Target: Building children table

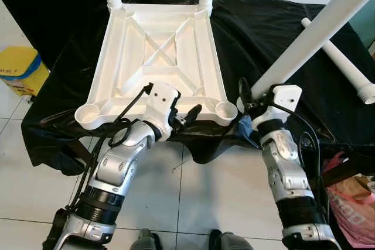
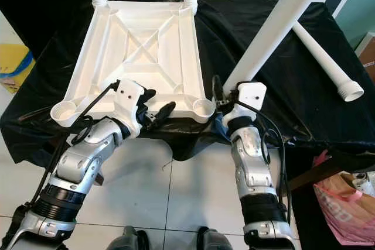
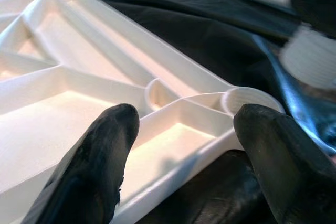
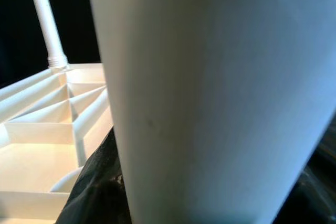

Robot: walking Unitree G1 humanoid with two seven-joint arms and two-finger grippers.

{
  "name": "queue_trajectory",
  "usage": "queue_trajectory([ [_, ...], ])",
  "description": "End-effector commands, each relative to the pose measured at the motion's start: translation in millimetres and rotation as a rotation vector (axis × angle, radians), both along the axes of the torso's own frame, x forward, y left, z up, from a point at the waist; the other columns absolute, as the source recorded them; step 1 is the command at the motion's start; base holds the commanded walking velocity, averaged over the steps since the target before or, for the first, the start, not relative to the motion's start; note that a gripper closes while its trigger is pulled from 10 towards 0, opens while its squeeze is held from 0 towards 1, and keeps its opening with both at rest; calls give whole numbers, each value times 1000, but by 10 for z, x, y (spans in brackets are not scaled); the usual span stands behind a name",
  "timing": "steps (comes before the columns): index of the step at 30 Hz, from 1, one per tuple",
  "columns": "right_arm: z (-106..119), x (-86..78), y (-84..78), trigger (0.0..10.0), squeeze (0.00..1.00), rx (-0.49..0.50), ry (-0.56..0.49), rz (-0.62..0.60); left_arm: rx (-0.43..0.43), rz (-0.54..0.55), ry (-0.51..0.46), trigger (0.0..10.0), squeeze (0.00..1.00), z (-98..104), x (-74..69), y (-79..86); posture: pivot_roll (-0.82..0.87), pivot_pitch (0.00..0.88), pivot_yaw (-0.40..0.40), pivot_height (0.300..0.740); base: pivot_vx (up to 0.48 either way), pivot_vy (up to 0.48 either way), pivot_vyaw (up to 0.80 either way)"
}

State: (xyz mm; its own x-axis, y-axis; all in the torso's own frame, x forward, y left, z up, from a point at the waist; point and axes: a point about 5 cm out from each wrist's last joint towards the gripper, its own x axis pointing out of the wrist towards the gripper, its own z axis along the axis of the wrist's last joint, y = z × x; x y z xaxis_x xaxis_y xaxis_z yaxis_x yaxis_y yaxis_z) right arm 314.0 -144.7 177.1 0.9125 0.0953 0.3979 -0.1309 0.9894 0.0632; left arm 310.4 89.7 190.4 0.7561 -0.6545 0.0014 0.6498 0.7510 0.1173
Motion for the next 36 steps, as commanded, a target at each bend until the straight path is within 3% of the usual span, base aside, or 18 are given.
queue_trajectory([
  [1, -22, -35, -38, 10000, 0, 5, 11, -30, -32, 35, 22, 10000, 0, -9, 36, 24, 28, 154, -49, 740, 0, 0, 0],
  [23, 8, -51, -29, 10000, 0, -11, 36, -42, -59, 54, 27, 10000, 0, 10, 75, 32, 34, 138, -54, 740, 0, 301, 0],
  [36, -9, -53, -21, 10000, 0, -19, 50, -34, -47, 45, -5, 10000, 0, 39, 65, 4, 34, 122, -56, 740, 0, 0, 0],
])
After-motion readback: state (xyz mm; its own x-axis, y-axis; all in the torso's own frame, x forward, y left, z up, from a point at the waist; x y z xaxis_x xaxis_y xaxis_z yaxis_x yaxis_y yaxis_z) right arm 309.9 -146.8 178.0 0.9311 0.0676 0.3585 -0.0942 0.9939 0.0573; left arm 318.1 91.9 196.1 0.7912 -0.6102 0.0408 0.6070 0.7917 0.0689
